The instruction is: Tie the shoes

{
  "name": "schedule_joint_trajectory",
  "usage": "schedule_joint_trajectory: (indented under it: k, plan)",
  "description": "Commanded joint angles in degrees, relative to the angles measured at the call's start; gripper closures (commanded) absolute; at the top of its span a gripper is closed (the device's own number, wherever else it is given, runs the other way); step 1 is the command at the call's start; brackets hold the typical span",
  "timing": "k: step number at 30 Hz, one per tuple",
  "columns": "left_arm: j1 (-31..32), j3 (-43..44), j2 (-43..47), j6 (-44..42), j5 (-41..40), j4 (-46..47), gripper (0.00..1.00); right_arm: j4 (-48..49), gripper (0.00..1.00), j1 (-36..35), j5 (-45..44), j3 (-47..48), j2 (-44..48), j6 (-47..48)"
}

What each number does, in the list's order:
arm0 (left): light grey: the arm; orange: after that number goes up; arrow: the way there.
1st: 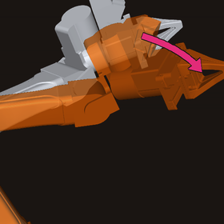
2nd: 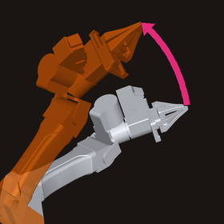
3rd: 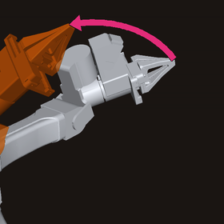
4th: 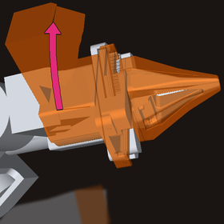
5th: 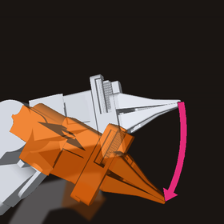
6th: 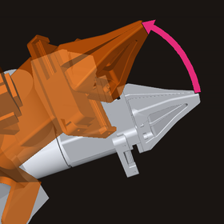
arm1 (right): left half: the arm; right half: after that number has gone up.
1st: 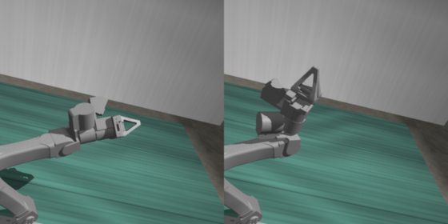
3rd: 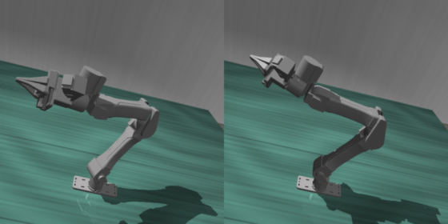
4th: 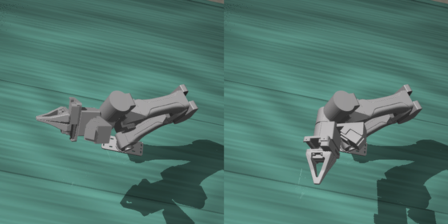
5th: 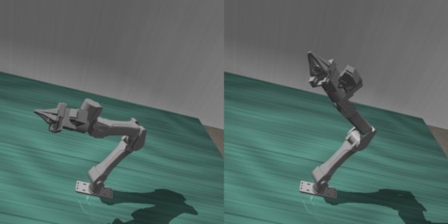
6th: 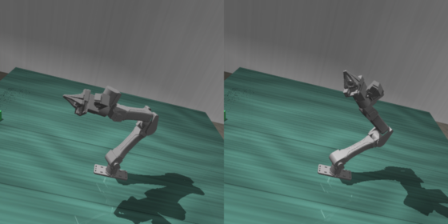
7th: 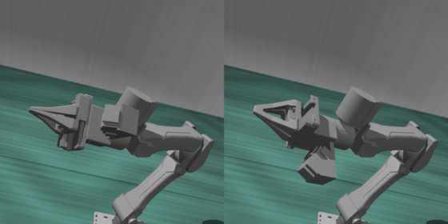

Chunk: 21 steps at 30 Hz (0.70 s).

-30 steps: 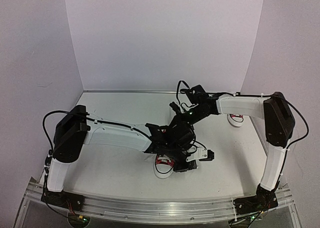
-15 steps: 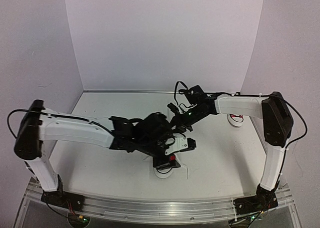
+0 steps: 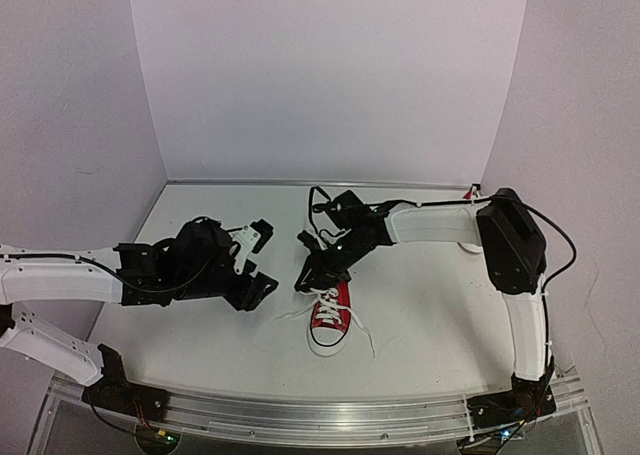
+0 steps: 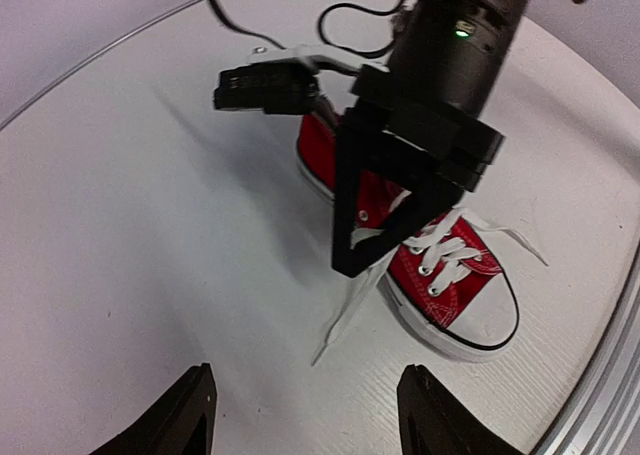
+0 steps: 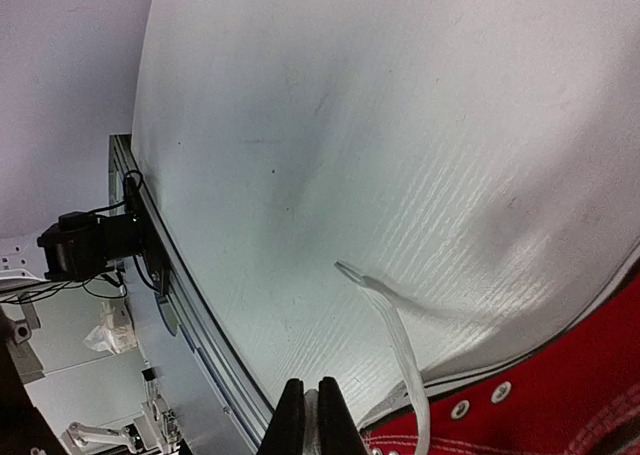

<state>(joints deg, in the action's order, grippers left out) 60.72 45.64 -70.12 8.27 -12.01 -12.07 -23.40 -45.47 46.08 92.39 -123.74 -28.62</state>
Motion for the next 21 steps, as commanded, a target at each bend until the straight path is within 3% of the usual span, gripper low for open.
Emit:
schedule_joint_trajectory:
  k: [1,4,8,14,17,21]
  plan:
    - [-2.72,-2.29,2.26,7.39,-0.39,4.64,0.35,-0.05,0.77,-1.26,-0.57,4.78,-1.72,-1.33]
    - [-4.21,-1.64,-1.1,7.96,4.06,4.82,0.34,-1.54,0.66,-1.22,-0.64,7.09,-0.92,-1.17]
    - [-7.08,-0.28,-5.67,6.79,16.45,9.61,0.33,-4.48,0.58,-0.76,-0.98,9.58,1.98,-0.08]
    - [-14.24,4.85,-15.25,5.62,33.9,14.6,0.33,-5.75,0.39,2.88,-0.94,4.75,9.07,0.91]
    - [-15.75,7.82,-19.25,3.5,38.86,16.52,0.34,-7.45,0.39,5.48,-1.63,1.6,11.15,2.68]
    - [-16.66,12.68,-24.38,1.11,45.54,16.71,0.41,-9.13,0.52,6.95,-3.29,-0.34,12.42,5.86]
